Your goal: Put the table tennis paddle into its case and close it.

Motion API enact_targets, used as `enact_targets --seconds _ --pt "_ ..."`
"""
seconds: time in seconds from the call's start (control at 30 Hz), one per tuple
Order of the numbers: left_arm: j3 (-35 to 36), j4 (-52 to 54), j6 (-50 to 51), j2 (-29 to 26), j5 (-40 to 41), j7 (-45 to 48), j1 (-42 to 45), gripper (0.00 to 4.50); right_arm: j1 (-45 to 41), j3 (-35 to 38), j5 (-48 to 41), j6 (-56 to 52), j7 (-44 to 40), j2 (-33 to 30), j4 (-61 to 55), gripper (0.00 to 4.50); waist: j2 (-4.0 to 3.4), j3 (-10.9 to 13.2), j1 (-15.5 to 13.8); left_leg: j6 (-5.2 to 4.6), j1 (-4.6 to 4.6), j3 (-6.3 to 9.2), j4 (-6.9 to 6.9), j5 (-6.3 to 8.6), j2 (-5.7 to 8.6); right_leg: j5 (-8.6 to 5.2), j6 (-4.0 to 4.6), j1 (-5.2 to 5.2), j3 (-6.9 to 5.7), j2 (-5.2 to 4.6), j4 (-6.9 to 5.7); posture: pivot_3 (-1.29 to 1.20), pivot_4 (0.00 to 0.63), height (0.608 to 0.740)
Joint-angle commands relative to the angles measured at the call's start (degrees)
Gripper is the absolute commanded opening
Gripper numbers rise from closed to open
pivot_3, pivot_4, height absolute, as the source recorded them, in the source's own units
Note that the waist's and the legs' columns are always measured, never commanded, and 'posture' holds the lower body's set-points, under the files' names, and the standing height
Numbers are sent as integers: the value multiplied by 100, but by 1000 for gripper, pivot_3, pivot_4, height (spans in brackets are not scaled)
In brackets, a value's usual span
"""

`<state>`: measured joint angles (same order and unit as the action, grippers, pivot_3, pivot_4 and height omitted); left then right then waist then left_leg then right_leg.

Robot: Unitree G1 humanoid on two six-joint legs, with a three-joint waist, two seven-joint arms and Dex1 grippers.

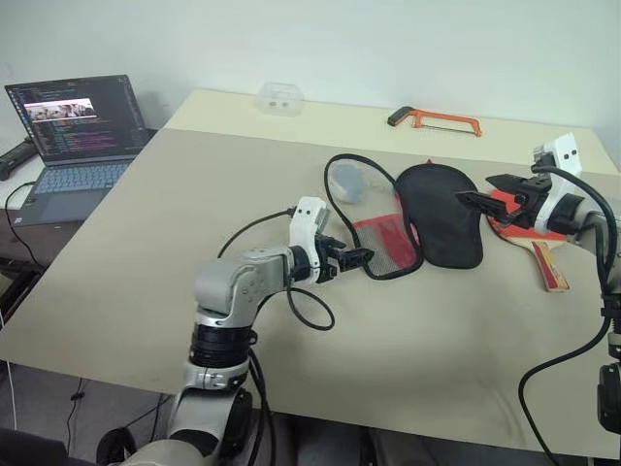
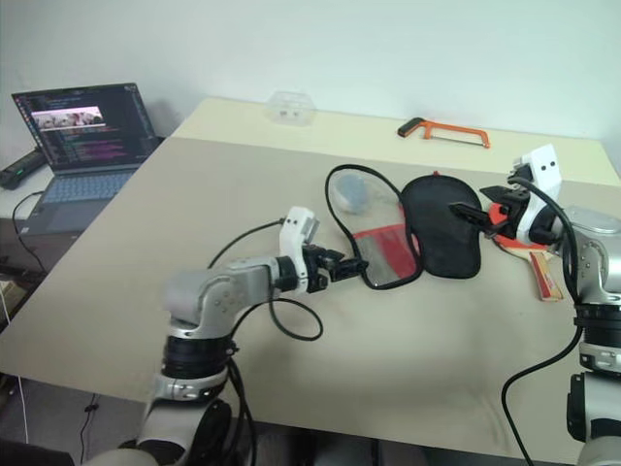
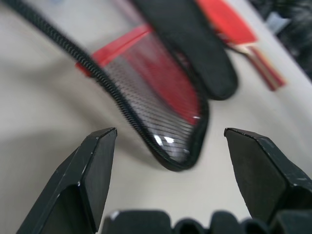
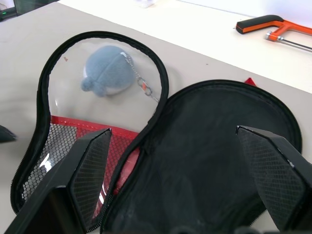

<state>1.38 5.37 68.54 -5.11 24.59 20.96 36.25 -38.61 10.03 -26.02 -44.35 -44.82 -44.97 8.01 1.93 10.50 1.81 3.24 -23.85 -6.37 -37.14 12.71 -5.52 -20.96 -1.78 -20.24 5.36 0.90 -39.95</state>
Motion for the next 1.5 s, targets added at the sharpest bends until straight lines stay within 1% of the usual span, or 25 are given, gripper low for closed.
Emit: enact_targets --seconds 0.03,0.3,0.5,0.6,0.77,0.87,0.9,1.1,1.2,1.33,1.5 --pt "43 -267 -421 196 -255 -457 200 3839 -27 206 -60 -1 15 -121 -225 4500 0 0 6 0 0 -1 1 0 0 0 0 -1 2 0 0 0 150 740" --pt "-137 -623 -705 461 -339 -645 313 3839 119 297 -91 -63 68 -139 -390 4500 0 0 -14 0 -1 -2 5 0 3 0 0 0 1 -1 6 0 150 740" --pt "-241 -1239 -1127 792 -373 -609 539 3839 127 313 -86 -94 115 -139 -420 4500 0 0 -15 0 -1 -2 5 0 3 0 -1 -1 -1 -1 4 0 150 740" --pt "-252 -1549 -1367 875 -432 -636 613 3230 111 312 -84 -88 132 -138 -415 4500 0 0 -2 0 -1 -3 6 0 4 0 -1 -1 1 0 5 0 150 740" --pt "-248 -1491 -1364 807 -393 -533 599 1472 106 324 -77 -83 129 -151 -408 4500 0 0 -2 0 -1 -5 10 0 4 0 -1 -4 3 1 6 0 150 740" --pt "-281 -1339 -1239 678 -343 -419 547 294 102 319 -66 -75 131 -136 -402 4500 0 0 0 0 0 -6 9 0 4 0 -1 -3 5 1 6 0 150 740" --pt "-307 -1254 -1152 608 -313 -349 518 16 96 315 -66 -75 131 -129 -401 4500 -1 0 0 0 0 -5 9 0 4 0 -1 -3 4 1 6 0 150 740" --pt "-517 -659 -553 33 -57 189 302 16 49 279 -50 -42 114 -106 -334 4500 -2 -1 2 1 0 -4 11 0 1 0 -1 -4 2 1 6 0 150 740" --pt "-604 -499 -351 -156 75 410 241 16 40 270 -48 -33 109 -96 -321 4500 -2 -1 -1 1 0 -4 9 -1 2 0 -1 -3 1 0 6 0 150 740" --pt "-689 -250 -160 -286 192 525 129 16 48 266 -55 -42 94 -100 -334 4500 -2 -1 -3 1 0 -3 8 -1 2 0 -1 -2 1 -1 5 0 150 740" --pt "-691 -61 -36 -313 238 513 29 16 80 272 -61 -69 81 -124 -366 4500 -3 -1 -2 1 0 -3 9 0 2 0 -1 -2 2 0 6 0 150 740"
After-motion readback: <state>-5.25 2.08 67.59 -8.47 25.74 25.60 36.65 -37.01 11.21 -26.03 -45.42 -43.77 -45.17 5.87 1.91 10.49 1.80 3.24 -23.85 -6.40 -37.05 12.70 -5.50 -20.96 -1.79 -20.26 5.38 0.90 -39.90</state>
